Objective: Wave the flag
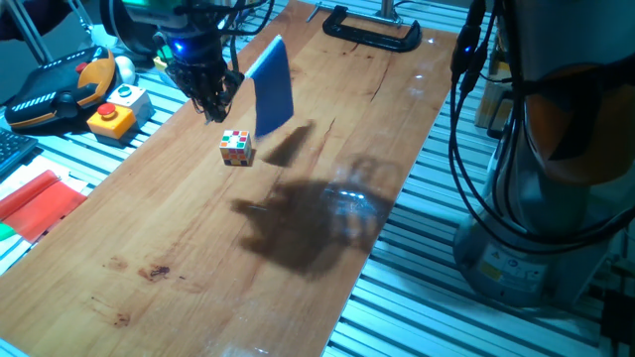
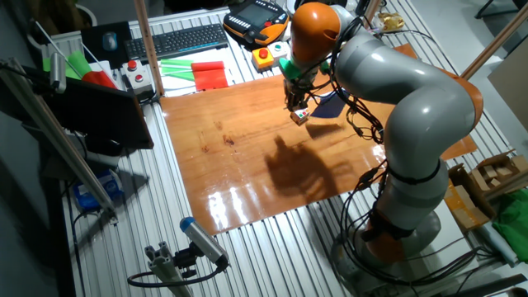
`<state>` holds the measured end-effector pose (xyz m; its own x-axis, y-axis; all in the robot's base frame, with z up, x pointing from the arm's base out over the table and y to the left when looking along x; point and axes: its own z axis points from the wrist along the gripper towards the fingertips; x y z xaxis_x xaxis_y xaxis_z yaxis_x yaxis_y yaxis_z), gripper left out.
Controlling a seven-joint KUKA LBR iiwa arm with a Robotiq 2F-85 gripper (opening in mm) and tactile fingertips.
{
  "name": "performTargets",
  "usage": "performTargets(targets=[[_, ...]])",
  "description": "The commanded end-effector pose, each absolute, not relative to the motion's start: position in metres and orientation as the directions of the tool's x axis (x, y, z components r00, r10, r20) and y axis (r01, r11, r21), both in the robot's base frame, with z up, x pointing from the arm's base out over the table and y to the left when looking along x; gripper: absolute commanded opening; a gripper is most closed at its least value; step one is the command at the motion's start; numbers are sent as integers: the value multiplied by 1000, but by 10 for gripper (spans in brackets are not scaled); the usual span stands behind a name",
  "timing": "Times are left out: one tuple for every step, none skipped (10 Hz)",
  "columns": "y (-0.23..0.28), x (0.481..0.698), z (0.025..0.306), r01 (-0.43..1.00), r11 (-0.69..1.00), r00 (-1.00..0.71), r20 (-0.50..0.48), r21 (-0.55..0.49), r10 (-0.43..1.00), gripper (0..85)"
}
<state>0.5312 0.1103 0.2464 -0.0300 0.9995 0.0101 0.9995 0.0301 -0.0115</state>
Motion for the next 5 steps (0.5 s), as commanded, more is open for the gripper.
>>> performTargets(targets=[[110, 531, 247, 637, -771, 771, 9, -10, 637, 7], [110, 531, 247, 631, -776, 776, 7, -8, 631, 7], [110, 531, 247, 627, -779, 779, 4, -5, 626, 7], [110, 531, 247, 621, -784, 784, 1, 2, 621, 7], [110, 531, 247, 616, -788, 788, 0, 6, 616, 7]])
